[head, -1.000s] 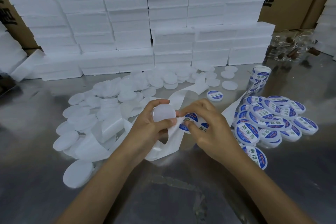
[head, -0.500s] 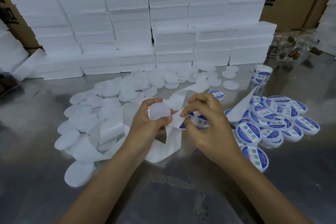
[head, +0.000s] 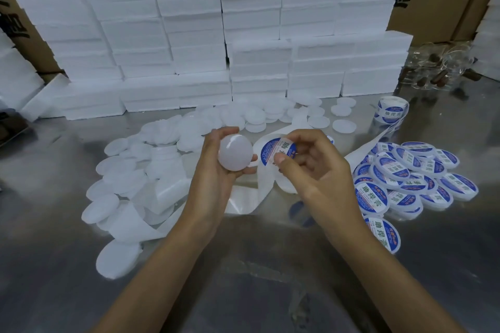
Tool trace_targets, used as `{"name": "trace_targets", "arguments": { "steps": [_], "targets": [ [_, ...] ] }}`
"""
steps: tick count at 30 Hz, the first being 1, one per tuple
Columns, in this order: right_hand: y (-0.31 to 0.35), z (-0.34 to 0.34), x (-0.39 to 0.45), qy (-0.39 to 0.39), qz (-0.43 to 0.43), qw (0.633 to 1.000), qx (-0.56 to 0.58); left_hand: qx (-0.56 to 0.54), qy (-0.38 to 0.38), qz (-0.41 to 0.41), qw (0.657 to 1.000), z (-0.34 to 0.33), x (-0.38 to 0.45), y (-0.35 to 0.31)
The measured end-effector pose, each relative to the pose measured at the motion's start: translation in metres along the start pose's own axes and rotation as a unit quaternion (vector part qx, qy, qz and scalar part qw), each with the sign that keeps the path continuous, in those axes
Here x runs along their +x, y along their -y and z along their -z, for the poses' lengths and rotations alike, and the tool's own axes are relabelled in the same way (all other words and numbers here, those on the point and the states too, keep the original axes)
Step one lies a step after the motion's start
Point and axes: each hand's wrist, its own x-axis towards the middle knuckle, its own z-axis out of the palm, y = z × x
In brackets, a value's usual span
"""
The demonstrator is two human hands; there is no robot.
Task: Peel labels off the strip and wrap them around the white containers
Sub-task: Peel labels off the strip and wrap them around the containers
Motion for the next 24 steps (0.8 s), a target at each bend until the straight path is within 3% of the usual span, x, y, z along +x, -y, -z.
{"name": "trace_targets", "arguments": {
  "steps": [3,7,24],
  "targets": [
    [0.003,-0.005,0.003,0.001,-0.02,0.999,0.032,-0.099,0.058,0.023,0.993,-0.008,-0.011,-0.004],
    [0.0,-0.011,0.0,-0.006,-0.004,1.0,0.003,-0.15,0.112,0.06,0.981,-0.017,-0.023,-0.003],
    [-0.016,-0.009,-0.001,-0.04,0.033,0.987,-0.151,-0.115,0.116,0.057,0.985,-0.024,-0.029,-0.002]
  ]
}}
